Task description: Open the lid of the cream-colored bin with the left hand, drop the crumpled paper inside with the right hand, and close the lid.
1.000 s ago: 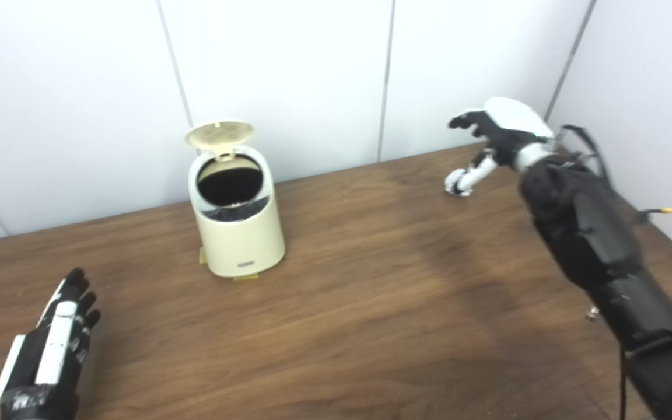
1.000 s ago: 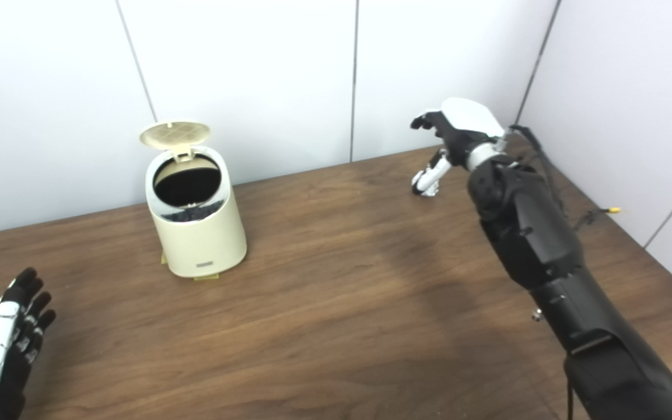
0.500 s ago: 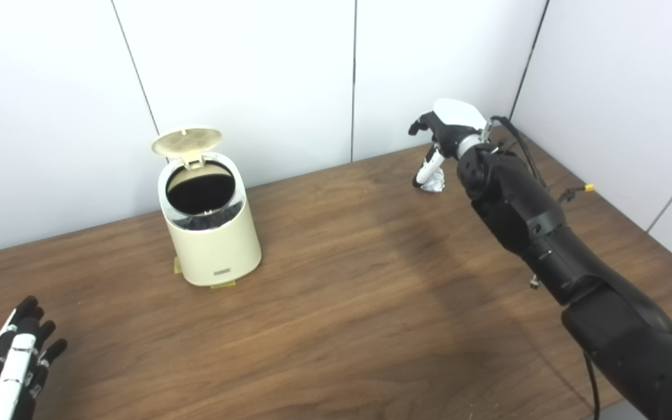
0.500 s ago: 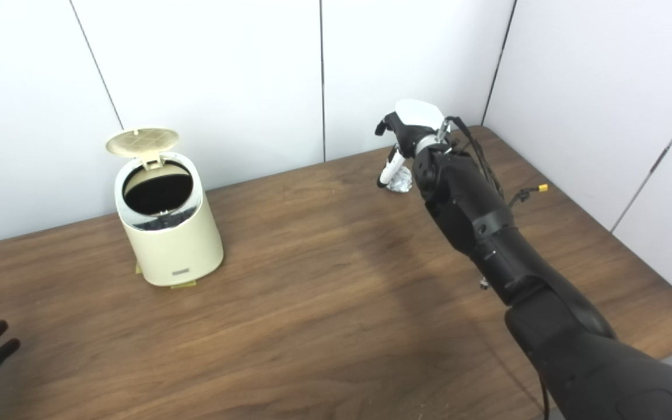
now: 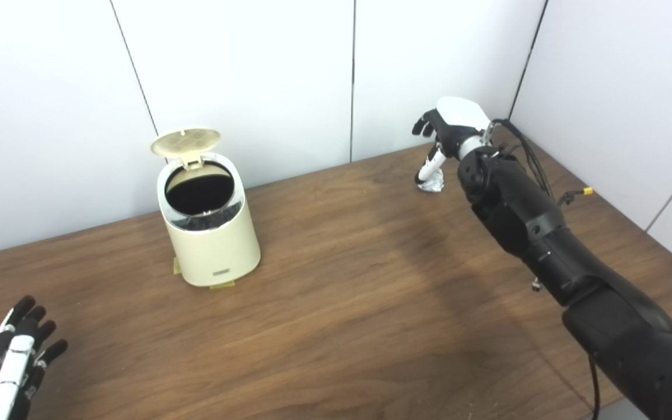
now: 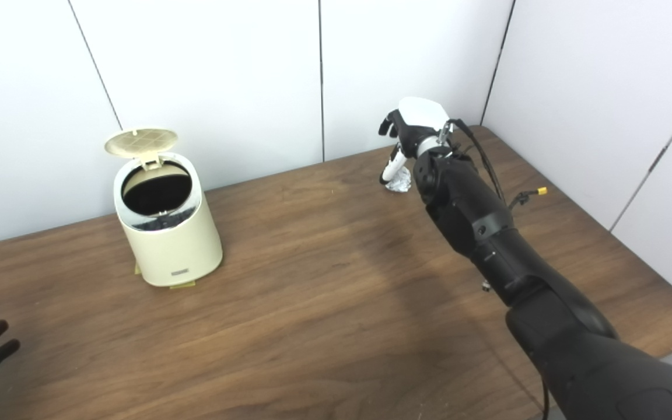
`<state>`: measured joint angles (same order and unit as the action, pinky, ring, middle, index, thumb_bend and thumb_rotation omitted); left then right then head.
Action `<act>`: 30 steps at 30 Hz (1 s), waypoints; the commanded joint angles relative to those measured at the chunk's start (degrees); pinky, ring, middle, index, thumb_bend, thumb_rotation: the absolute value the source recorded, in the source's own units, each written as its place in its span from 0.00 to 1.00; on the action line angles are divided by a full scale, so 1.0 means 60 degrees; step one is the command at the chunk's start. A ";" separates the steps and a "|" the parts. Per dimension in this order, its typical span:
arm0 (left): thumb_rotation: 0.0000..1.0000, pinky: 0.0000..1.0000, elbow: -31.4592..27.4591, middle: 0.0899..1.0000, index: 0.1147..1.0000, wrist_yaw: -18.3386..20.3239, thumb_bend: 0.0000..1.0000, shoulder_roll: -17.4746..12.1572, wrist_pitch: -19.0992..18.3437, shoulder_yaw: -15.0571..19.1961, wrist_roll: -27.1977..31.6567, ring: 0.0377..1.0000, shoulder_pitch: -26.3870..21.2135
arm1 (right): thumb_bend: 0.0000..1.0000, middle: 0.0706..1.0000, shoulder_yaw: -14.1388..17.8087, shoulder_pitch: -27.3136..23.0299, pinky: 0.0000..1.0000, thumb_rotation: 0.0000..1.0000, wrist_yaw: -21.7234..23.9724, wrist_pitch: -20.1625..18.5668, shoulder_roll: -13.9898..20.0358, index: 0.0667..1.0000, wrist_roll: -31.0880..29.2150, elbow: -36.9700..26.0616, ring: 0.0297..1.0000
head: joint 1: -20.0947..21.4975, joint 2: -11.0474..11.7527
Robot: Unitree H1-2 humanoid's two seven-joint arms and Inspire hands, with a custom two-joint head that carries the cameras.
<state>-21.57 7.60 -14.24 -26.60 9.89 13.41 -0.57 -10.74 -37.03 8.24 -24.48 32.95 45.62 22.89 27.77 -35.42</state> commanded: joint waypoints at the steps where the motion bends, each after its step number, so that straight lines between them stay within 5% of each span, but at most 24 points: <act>1: 0.66 0.88 -0.0337 0.95 1.00 0.0056 0.61 -0.0172 0.0158 0.0041 0.0064 0.94 -0.0141 | 0.88 0.66 0.0030 -0.0313 0.57 0.00 -0.0312 -0.0005 0.0355 0.65 0.0096 -0.0107 0.64 | 0.0002 -0.0005; 11: 0.62 0.85 -0.0192 0.94 1.00 0.0298 0.61 -0.0233 0.0329 0.0027 0.0239 0.93 -0.0110 | 0.87 0.77 -0.0247 -0.0162 0.70 0.00 -0.0285 -0.0214 0.0294 0.70 0.0152 0.0286 0.77 | -0.0100 0.0104; 17: 0.62 0.86 -0.0357 0.96 1.00 0.0268 0.65 -0.0312 0.0157 -0.0042 0.0126 0.95 -0.0160 | 0.86 0.73 -0.0437 -0.0095 0.60 0.02 -0.0232 -0.0209 0.0339 0.72 0.0192 0.0399 0.71 | -0.0185 0.0014; 30: 0.66 0.94 -0.0500 0.99 1.00 0.0368 0.64 -0.0449 0.0182 -0.0176 0.0053 0.98 -0.0086 | 0.86 0.73 -0.0439 -0.0102 0.65 0.02 -0.0518 -0.0039 0.0180 0.69 -0.0164 0.0848 0.71 | -0.0184 0.0013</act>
<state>-22.31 9.74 -16.04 -26.25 8.72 13.62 0.08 -14.13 -35.22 6.68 -24.95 32.82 44.94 28.62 26.63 -35.33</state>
